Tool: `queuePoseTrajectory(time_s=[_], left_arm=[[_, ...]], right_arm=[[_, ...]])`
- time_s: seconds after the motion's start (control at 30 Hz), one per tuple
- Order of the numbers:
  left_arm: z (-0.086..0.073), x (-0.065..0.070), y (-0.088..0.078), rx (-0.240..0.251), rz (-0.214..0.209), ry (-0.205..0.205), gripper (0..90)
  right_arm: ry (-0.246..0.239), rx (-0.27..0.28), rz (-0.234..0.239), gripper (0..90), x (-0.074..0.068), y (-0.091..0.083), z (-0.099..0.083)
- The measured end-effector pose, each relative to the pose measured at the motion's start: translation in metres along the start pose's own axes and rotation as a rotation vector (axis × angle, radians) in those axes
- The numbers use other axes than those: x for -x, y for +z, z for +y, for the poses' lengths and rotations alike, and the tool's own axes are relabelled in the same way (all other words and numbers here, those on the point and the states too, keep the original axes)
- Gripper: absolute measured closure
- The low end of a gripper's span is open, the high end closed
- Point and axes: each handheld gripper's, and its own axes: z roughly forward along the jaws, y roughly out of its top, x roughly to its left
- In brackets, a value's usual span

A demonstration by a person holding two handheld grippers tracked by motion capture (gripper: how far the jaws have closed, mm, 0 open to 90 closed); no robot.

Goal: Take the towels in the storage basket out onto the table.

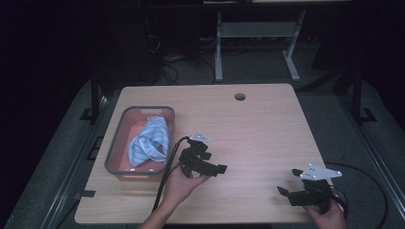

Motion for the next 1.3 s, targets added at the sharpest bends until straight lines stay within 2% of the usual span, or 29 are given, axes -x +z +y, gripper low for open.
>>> queuePoseTrajectory(time_s=[0.7, 1.3], left_arm=[[0.016, -0.014, -0.022, 0.0, -0.004, -0.018, 19.0], [0.023, -0.03, -0.049, 0.013, 0.033, -0.039, 19.9]], right_arm=[[0.014, 0.013, -0.017, 14.3, 0.007, -0.005, -0.002], [0.019, 0.006, -0.013, 14.3, 0.006, -0.005, -0.001]])
